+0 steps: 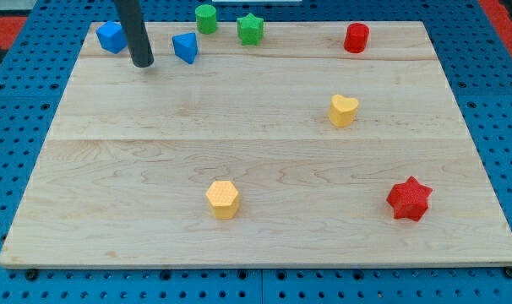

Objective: Push the blue triangle towards bottom left

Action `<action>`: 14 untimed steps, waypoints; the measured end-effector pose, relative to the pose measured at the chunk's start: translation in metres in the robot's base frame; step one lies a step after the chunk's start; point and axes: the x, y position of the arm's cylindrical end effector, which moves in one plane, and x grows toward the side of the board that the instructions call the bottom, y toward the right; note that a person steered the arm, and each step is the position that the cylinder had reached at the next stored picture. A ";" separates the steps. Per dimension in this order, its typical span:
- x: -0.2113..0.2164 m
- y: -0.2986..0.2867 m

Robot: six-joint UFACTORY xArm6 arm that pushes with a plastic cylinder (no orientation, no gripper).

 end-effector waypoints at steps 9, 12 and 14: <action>0.065 0.056; 0.090 0.043; 0.075 0.043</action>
